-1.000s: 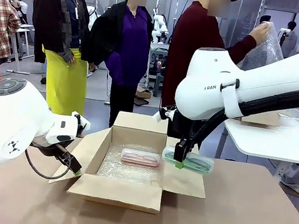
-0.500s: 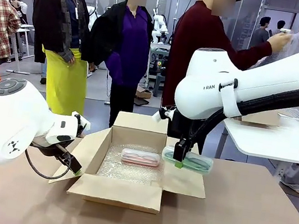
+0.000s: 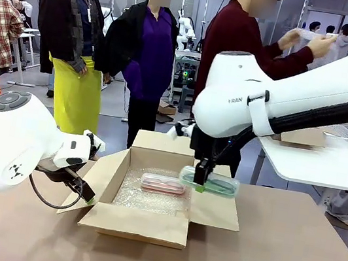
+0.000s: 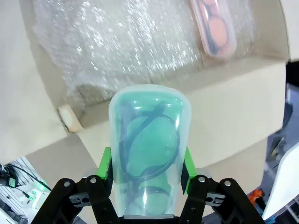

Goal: Pack the glasses set securely to prepare it for shipping.
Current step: Put the Glasses case from the right side of the table into the Package Box.

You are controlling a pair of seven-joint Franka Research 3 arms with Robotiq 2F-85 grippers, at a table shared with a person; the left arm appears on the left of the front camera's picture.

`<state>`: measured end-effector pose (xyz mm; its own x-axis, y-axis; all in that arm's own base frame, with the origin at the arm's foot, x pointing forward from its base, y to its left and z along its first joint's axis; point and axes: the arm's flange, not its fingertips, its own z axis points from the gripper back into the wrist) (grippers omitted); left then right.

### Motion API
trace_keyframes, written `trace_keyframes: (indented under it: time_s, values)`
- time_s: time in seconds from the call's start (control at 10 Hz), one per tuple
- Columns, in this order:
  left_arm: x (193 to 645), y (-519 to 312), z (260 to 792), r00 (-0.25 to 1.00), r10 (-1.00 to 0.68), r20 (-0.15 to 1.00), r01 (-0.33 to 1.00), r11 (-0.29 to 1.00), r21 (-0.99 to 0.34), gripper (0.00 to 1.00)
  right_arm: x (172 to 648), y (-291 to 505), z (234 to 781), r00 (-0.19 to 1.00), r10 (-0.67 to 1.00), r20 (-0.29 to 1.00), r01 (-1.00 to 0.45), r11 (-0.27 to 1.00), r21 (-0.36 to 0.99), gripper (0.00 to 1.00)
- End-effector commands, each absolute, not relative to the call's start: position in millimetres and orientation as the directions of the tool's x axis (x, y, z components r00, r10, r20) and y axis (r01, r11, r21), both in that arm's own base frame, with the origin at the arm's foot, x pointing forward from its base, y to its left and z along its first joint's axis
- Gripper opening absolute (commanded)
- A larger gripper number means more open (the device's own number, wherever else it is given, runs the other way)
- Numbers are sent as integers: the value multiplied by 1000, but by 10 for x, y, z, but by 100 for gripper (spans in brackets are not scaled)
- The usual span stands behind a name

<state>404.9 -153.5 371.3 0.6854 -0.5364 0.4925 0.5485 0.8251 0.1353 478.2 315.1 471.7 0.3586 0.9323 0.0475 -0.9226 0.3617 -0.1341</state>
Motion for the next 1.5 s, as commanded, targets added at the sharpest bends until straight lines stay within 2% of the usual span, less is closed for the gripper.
trace_keyframes:
  time_s: [0.0, 0.3, 0.5, 0.6, 1.4]
  values:
    - [4034, -1515, 3719, 686, -533, 495, 546, 827, 133, 100, 4861, 3385, 4722, 252, 967, 34, -958, 254, -136, 65]
    - [4034, -1515, 3719, 686, -533, 495, 546, 827, 133, 100, 4975, 3778, 4531, 114, 991, 65, -980, 123, -156, 65]
    - [4034, -1515, 3719, 686, -533, 495, 546, 827, 133, 100, 5085, 4016, 4418, 66, 996, 58, -977, 76, -198, 65]
    - [4034, -1515, 3719, 686, -533, 495, 546, 827, 133, 100, 5156, 4103, 4354, 37, 995, 96, -980, 55, -190, 65]
    - [4034, -1515, 3719, 686, -533, 495, 546, 827, 133, 100, 5366, 4214, 3740, 33, 994, 102, -989, 48, -143, 65]
